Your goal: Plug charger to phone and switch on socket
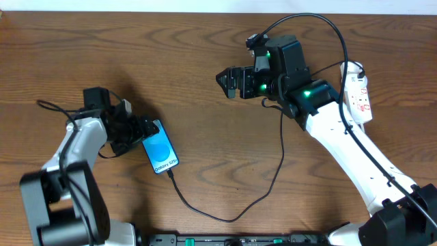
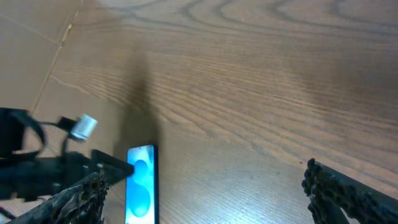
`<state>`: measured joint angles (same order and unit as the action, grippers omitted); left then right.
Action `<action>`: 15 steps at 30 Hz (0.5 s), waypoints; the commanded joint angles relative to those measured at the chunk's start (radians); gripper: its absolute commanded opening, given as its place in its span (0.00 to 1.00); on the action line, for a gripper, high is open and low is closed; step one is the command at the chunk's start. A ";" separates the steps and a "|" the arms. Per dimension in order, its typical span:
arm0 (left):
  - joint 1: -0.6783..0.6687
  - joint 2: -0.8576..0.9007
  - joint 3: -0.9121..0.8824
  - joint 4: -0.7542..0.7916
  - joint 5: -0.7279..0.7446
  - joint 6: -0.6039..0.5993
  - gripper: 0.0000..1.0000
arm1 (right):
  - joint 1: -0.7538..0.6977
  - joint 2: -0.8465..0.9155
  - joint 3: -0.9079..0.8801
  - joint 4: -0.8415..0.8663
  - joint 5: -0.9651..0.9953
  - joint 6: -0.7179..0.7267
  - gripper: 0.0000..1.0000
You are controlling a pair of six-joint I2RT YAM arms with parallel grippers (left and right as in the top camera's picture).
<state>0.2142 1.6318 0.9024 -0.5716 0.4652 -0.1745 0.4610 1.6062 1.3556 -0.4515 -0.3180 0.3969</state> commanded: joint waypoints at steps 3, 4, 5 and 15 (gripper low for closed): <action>0.003 -0.180 0.065 0.000 0.037 0.035 0.90 | 0.012 -0.011 0.011 -0.013 -0.002 -0.031 0.99; 0.003 -0.209 0.065 0.000 0.047 0.035 0.90 | 0.012 -0.011 0.011 -0.014 -0.002 -0.031 0.99; 0.003 -0.239 0.065 0.000 0.051 0.035 0.90 | 0.012 -0.011 0.011 -0.014 -0.002 -0.031 0.99; 0.003 -0.458 0.065 0.008 0.051 0.031 0.90 | 0.012 -0.011 0.011 -0.040 -0.002 -0.031 0.99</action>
<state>0.2142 1.2114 0.9562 -0.5686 0.5030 -0.1562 0.4606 1.6062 1.3556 -0.4786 -0.3180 0.3813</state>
